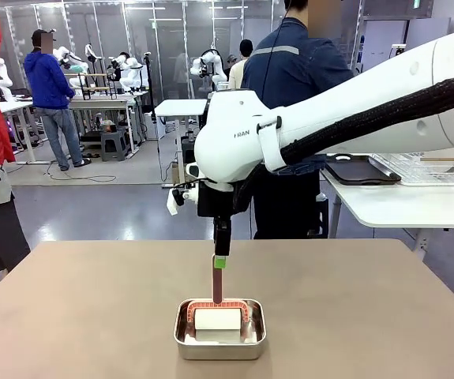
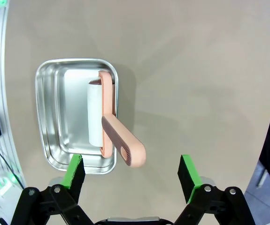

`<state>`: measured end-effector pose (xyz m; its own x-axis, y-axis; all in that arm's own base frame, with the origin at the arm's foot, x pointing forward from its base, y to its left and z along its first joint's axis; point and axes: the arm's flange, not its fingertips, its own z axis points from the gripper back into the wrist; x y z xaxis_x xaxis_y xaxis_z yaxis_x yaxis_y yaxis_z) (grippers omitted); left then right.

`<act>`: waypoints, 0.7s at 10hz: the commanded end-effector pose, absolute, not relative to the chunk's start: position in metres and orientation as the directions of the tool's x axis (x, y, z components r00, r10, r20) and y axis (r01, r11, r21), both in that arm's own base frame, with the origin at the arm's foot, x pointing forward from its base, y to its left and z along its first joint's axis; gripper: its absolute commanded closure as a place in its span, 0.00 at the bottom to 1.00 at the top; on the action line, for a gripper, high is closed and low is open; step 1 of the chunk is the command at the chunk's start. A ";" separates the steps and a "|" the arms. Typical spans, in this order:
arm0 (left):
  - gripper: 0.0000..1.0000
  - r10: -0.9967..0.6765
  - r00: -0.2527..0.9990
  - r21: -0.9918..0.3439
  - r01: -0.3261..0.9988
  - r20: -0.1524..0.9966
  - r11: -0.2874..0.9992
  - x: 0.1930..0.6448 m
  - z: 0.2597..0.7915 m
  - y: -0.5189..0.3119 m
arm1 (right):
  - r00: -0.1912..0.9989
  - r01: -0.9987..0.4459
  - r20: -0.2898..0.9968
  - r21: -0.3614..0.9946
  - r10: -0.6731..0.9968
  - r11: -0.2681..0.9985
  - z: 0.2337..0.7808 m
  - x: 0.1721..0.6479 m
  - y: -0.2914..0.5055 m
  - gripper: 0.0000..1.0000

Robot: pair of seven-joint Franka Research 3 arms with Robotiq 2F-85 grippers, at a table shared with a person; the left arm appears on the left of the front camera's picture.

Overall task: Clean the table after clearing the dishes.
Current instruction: Place the Lint Roller back on top of the Airtight Container.

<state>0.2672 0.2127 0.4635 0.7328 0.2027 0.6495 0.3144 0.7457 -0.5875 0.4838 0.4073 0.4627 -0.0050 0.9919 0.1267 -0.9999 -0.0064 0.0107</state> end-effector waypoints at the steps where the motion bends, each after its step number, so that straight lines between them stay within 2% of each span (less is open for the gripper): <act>1: 0.00 0.204 0.738 -0.585 0.303 0.643 0.752 0.266 0.464 0.213 | 0.249 -0.966 0.287 0.146 0.925 0.215 0.500 0.495 0.373 0.00; 2: 0.00 0.204 0.738 -0.585 0.303 0.643 0.752 0.266 0.464 0.213 | 0.365 -0.925 0.396 0.256 0.842 0.280 0.518 0.502 0.343 0.00; 4: 0.00 0.204 0.738 -0.585 0.303 0.643 0.752 0.266 0.464 0.213 | 0.604 -0.784 0.540 0.533 0.586 0.318 0.542 0.513 0.270 0.00; 5: 0.00 0.204 0.738 -0.585 0.303 0.643 0.752 0.266 0.464 0.213 | 0.726 -0.678 0.562 0.683 0.396 0.272 0.545 0.515 0.216 0.00; 7: 0.00 0.204 0.738 -0.585 0.303 0.643 0.752 0.266 0.464 0.213 | 0.870 -0.492 0.483 0.849 0.093 0.194 0.527 0.503 0.120 0.00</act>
<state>0.2673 0.2126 0.4637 0.7328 0.2022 0.6497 0.3146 0.7459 -0.5870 0.5288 0.1511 0.5560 0.7192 0.4497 0.5297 -0.6704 0.2486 0.6991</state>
